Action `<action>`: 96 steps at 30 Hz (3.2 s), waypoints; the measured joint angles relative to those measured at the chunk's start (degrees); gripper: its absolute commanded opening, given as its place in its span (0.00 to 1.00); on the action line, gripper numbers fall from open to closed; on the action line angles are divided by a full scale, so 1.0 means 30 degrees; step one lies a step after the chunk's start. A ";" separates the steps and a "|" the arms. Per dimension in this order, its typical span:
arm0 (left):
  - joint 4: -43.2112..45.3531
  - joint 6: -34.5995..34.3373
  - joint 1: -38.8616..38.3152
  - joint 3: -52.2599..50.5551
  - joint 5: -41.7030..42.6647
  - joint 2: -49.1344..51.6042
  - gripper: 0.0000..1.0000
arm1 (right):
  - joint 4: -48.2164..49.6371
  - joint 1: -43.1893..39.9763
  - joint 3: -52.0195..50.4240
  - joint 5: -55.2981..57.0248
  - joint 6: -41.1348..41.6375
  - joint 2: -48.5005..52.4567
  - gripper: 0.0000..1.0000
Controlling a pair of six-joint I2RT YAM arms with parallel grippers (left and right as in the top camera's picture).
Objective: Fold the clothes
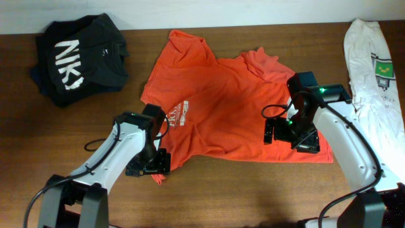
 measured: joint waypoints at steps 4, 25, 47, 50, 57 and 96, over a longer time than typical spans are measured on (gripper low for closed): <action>0.0765 -0.0080 -0.1821 -0.0015 0.0058 0.0000 0.77 | 0.0000 0.0000 0.0000 0.0000 0.0000 0.0000 0.99; 0.4291 -0.3519 -0.3891 -0.2397 -0.1494 -0.0007 0.01 | 0.0000 0.0000 0.0000 0.0000 -0.0175 0.0000 0.99; 0.1530 -0.0466 0.0583 0.5741 -0.1362 -0.0204 0.58 | 0.0291 0.0000 -0.1392 0.0000 -0.0510 -0.0007 0.99; 0.0248 -0.0634 0.0583 0.5741 -0.1392 -0.0204 0.50 | 0.0379 0.0000 -0.1537 0.0000 -0.0510 -0.0007 0.99; -0.3162 -0.0911 -0.0386 0.5741 0.1166 -0.0204 0.13 | 0.1005 0.0000 -0.1559 0.0000 -0.0510 -0.0007 0.99; 1.0120 -0.0539 -0.3504 -0.2696 -0.1078 -0.0277 0.46 | 0.1231 0.0000 -0.1625 0.0000 -0.0503 -0.0007 0.99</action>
